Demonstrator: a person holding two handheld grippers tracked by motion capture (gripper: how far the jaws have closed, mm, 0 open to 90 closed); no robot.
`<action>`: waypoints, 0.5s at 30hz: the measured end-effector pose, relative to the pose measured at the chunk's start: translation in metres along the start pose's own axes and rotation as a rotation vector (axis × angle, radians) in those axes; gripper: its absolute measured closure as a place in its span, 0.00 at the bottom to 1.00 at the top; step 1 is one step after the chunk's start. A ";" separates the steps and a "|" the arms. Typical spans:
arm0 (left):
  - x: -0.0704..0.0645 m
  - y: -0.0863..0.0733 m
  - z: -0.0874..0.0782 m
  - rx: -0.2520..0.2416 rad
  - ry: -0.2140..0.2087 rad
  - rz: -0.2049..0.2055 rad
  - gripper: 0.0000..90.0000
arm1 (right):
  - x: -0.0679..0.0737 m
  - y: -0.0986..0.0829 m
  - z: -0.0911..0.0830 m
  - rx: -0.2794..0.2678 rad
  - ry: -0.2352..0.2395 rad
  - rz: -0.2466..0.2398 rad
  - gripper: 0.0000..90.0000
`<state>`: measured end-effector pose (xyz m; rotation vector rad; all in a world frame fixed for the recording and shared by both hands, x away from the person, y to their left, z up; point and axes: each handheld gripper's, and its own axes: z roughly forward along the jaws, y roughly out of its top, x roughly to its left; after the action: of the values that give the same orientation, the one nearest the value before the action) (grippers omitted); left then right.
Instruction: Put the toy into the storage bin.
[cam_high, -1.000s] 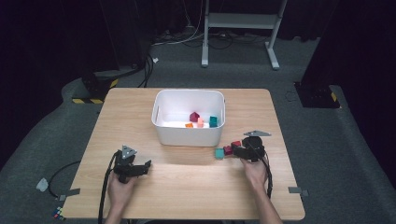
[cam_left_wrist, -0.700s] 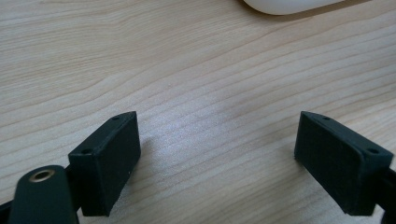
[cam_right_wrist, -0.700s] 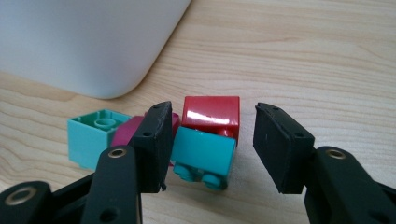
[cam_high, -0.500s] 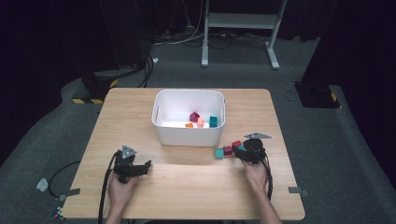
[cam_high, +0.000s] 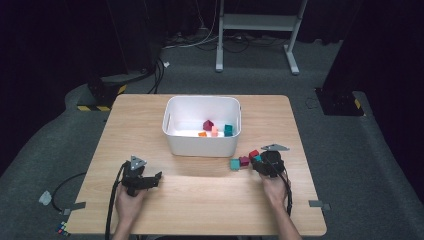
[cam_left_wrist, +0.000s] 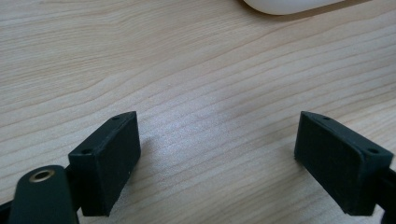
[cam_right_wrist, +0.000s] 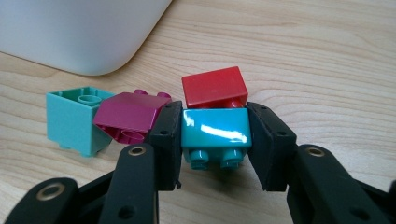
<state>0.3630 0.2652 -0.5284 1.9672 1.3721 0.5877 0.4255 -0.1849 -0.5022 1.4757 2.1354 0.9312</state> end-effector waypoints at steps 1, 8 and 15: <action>0.000 0.000 0.000 0.000 0.000 0.000 0.16 | 0.000 0.000 -0.001 -0.003 0.003 0.000 0.65; 0.000 0.000 0.000 0.000 0.000 0.000 0.16 | -0.001 0.002 -0.012 -0.029 0.011 -0.010 0.65; 0.000 0.000 0.000 0.000 0.000 0.000 0.16 | 0.001 0.009 -0.025 -0.055 0.040 -0.028 0.65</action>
<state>0.3630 0.2652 -0.5284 1.9665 1.3723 0.5878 0.4152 -0.1895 -0.4781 1.4078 2.1355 1.0096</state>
